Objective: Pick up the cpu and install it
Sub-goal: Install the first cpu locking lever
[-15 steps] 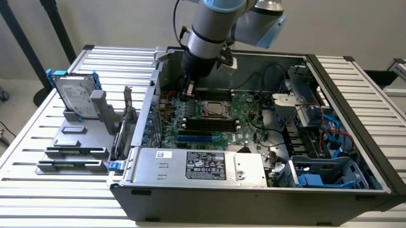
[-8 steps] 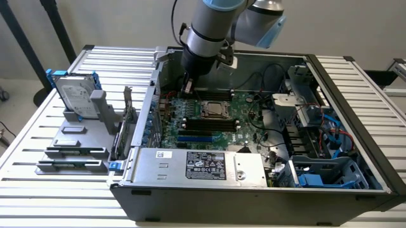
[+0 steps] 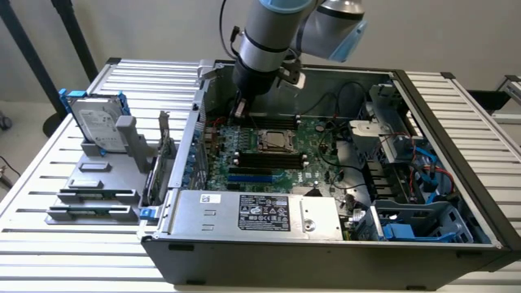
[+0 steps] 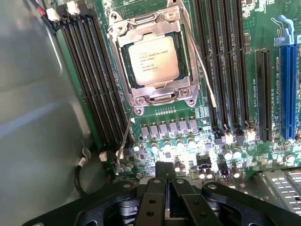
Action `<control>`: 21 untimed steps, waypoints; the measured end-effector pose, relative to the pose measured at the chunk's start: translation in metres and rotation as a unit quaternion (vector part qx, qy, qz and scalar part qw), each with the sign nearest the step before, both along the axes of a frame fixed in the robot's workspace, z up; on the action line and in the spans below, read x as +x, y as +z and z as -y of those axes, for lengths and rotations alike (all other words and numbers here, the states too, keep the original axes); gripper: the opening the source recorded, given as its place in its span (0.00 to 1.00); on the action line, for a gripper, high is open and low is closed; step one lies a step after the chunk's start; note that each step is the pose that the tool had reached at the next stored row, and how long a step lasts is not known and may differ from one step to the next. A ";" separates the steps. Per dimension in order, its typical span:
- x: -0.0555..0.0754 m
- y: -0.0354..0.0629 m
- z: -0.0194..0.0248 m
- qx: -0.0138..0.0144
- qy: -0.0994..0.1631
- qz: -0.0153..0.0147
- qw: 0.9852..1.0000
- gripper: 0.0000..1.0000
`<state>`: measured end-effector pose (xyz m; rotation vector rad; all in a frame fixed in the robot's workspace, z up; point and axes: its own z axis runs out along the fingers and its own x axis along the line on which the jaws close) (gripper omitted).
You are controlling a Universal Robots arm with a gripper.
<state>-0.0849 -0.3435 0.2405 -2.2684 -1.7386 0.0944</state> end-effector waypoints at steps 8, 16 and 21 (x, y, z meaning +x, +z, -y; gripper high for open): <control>0.000 0.0000 0.0000 0.003 -0.055 0.000 0.998 0.11; -0.002 0.0006 0.0000 0.013 -0.101 -0.001 0.995 0.11; -0.005 0.0021 0.0000 0.025 -0.121 -0.003 0.992 0.11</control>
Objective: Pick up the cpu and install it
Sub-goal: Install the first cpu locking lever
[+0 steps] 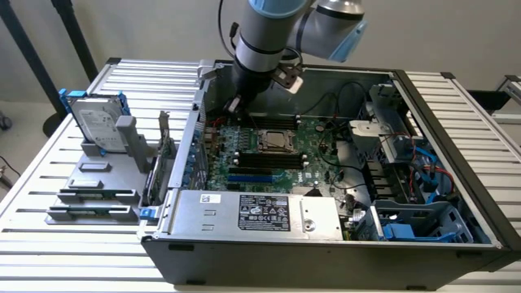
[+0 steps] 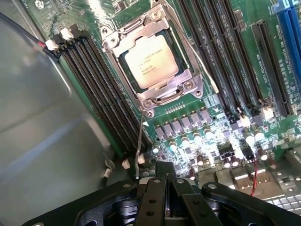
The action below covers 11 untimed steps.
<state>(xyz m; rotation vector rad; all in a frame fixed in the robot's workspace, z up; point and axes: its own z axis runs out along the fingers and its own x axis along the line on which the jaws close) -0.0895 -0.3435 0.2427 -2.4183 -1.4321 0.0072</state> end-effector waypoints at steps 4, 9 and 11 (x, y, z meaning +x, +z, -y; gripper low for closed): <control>-0.002 0.0012 0.0000 0.009 -0.015 0.000 1.000 0.11; -0.005 0.0015 0.0000 0.014 -0.036 0.000 0.999 0.11; -0.006 0.0016 0.0000 0.015 -0.046 0.000 0.999 0.11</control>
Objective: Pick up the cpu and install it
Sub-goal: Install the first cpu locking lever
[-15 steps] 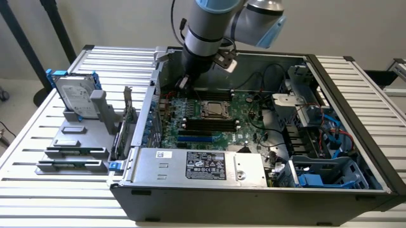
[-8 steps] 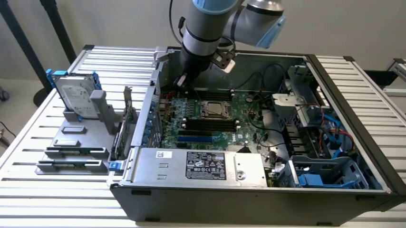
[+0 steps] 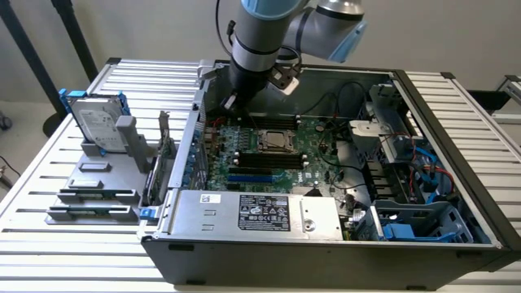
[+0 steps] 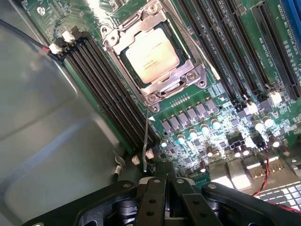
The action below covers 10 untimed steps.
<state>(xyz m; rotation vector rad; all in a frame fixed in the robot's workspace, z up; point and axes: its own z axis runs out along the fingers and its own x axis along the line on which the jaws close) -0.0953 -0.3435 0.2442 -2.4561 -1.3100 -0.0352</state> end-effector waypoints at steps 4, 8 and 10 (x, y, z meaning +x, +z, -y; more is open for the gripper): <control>0.000 0.0001 0.0000 0.001 -0.025 0.000 1.000 0.11; 0.000 0.0007 0.0000 0.002 -0.052 0.000 0.999 0.11; 0.000 0.0012 0.0000 0.003 -0.064 0.000 0.998 0.11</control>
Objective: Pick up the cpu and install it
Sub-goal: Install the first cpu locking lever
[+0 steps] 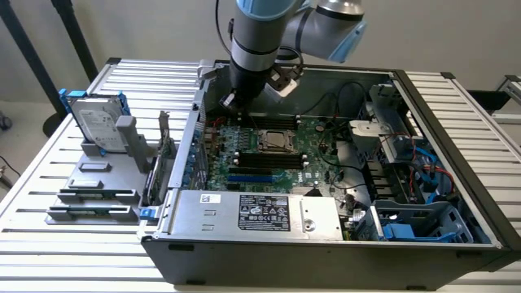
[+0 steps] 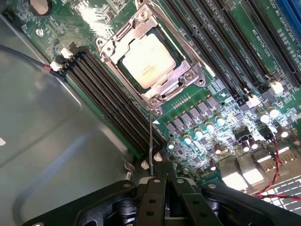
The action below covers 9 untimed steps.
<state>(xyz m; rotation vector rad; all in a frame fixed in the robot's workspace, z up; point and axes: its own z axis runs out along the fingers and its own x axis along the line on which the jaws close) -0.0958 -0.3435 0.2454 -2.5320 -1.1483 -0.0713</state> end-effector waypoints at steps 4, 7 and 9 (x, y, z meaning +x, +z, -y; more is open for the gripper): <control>0.000 0.0022 0.0000 0.002 -0.023 0.000 1.000 0.11; 0.000 0.0058 0.0000 0.003 -0.037 0.000 0.999 0.11; 0.000 0.0084 0.0002 0.004 -0.046 0.000 0.999 0.11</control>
